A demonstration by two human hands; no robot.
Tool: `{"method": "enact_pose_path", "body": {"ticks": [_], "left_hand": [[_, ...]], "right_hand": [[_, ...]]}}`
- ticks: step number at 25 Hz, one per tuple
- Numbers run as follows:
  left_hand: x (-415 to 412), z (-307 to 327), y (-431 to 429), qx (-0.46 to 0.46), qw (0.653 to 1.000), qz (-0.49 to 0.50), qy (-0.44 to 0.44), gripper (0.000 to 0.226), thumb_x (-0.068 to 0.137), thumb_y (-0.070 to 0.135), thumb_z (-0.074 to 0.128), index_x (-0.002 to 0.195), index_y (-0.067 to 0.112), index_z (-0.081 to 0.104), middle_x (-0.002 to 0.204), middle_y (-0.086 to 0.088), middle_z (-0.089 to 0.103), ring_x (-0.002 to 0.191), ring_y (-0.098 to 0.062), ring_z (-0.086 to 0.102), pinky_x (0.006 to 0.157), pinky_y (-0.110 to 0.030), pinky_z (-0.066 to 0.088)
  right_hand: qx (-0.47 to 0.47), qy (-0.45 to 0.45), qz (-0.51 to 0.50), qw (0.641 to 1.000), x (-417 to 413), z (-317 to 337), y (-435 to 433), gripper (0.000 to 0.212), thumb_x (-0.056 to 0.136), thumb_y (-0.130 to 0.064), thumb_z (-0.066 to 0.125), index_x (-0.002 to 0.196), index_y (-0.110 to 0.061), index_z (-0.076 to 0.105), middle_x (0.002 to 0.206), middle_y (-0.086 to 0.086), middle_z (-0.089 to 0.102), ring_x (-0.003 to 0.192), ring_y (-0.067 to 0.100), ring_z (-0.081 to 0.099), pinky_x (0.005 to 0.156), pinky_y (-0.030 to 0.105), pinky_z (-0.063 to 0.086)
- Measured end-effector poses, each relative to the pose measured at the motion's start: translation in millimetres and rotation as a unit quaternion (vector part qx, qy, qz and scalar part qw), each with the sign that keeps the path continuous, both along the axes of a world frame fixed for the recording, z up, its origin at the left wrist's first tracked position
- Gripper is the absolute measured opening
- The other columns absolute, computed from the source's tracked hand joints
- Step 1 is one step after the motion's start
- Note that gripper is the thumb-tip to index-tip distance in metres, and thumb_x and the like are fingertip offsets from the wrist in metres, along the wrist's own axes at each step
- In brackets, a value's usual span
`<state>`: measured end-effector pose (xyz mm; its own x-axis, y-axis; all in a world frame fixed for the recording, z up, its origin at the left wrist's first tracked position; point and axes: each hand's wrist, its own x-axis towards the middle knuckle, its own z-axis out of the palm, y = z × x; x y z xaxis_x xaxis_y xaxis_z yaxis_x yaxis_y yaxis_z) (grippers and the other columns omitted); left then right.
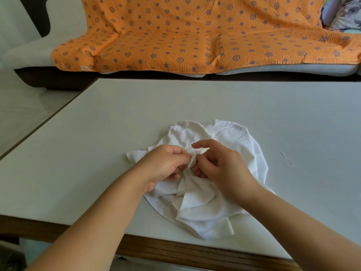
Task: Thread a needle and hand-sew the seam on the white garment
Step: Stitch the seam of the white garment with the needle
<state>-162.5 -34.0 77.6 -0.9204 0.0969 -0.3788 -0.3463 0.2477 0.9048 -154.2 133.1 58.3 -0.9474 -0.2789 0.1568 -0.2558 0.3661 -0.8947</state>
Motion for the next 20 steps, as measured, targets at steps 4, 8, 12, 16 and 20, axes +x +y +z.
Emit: {"method": "enact_pose_path", "body": {"ticks": [4,8,12,16,20], "left_hand": [[3,2,3,-0.078,0.995,-0.004,0.054,0.024,0.088,0.012,0.06,0.068,0.022,0.069,0.048,0.016,0.052,0.048,0.002,0.048,0.052,-0.017,0.042],[4,3,2,-0.1,0.992,0.005,0.072,0.017,0.089,0.019,0.062,0.076,0.02,0.072,0.053,0.017,0.056,0.055,0.001,0.051,0.052,-0.016,0.043],[4,7,-3,-0.079,0.989,0.065,0.105,0.013,0.089,0.024,0.065,0.083,0.018,0.075,0.047,0.019,0.048,0.049,-0.003,0.043,0.055,-0.023,0.04],[4,12,-2,0.018,0.993,0.093,0.066,0.011,0.088,0.018,0.065,0.085,0.01,0.072,0.056,0.008,0.039,0.047,-0.009,0.032,0.049,-0.023,0.032],[2,13,-2,0.06,0.994,0.091,-0.012,0.021,0.088,0.016,0.061,0.068,0.02,0.053,0.061,0.005,0.038,0.049,-0.009,0.029,0.044,-0.02,0.027]], "right_hand": [[-0.057,-0.088,0.003,0.995,2,8,-2,0.01,0.095,-0.01,0.055,0.099,-0.018,0.061,0.074,0.004,0.074,0.071,0.012,0.071,0.073,0.025,0.058],[-0.083,-0.129,-0.006,0.988,2,20,-1,0.005,0.097,-0.017,0.056,0.092,-0.016,0.059,0.078,0.008,0.074,0.071,0.017,0.072,0.065,0.026,0.058],[-0.188,-0.169,-0.066,0.965,-8,27,11,0.008,0.098,-0.018,0.056,0.092,-0.013,0.058,0.091,0.007,0.071,0.072,0.018,0.07,0.057,0.028,0.054],[-0.398,-0.289,-0.013,0.871,-14,27,16,0.013,0.1,-0.01,0.049,0.089,-0.014,0.052,0.1,0.012,0.072,0.077,0.022,0.071,0.057,0.026,0.055],[-0.457,-0.343,-0.007,0.82,-16,21,16,0.019,0.1,-0.007,0.045,0.084,-0.015,0.052,0.092,0.013,0.072,0.074,0.021,0.073,0.06,0.025,0.059]]}}
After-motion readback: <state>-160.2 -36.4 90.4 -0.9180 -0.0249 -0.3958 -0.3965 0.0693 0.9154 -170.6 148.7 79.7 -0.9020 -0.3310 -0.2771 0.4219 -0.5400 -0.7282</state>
